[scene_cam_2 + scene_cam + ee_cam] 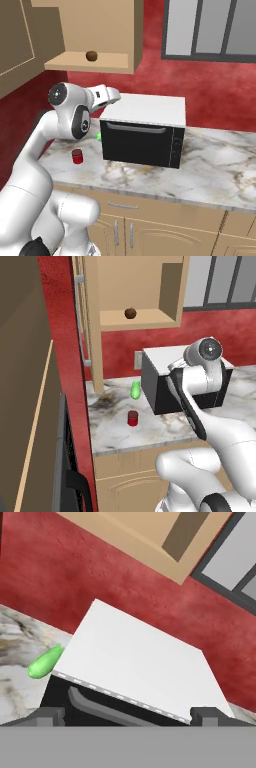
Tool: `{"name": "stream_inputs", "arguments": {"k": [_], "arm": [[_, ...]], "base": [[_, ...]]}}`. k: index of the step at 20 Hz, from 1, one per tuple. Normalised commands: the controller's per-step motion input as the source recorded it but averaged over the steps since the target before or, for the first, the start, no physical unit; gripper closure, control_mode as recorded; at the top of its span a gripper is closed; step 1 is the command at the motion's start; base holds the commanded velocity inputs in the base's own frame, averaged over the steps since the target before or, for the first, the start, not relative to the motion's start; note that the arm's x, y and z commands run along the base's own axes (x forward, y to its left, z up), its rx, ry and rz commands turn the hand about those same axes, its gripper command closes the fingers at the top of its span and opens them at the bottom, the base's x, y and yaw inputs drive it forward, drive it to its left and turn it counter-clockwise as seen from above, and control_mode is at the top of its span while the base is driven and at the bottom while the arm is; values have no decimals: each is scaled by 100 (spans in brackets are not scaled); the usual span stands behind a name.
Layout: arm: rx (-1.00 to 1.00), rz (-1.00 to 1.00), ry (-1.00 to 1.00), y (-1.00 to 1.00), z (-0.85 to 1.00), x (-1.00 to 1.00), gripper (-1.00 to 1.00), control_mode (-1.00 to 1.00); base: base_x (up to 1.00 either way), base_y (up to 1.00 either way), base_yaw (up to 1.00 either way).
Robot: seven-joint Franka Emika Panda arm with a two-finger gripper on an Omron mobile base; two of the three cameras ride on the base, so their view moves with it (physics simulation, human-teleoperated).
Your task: Pick the canned food and jam from the counter and place them in the cabinets closest to them.
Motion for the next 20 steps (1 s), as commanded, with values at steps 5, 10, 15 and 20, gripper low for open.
{"name": "stream_inputs", "arguments": {"k": [5, 10, 15, 20], "arm": [[5, 0, 0, 27, 0, -13, -100, -100], [1, 0, 0, 45, 0, -21, -100, -100], [0, 0, 0, 38, 0, -29, -100, -100], [6, 0, 6, 38, 0, -31, -100, -100]], "base": [[0, 0, 0], [0, 0, 0], [0, 0, 0], [0, 0, 0]]}}
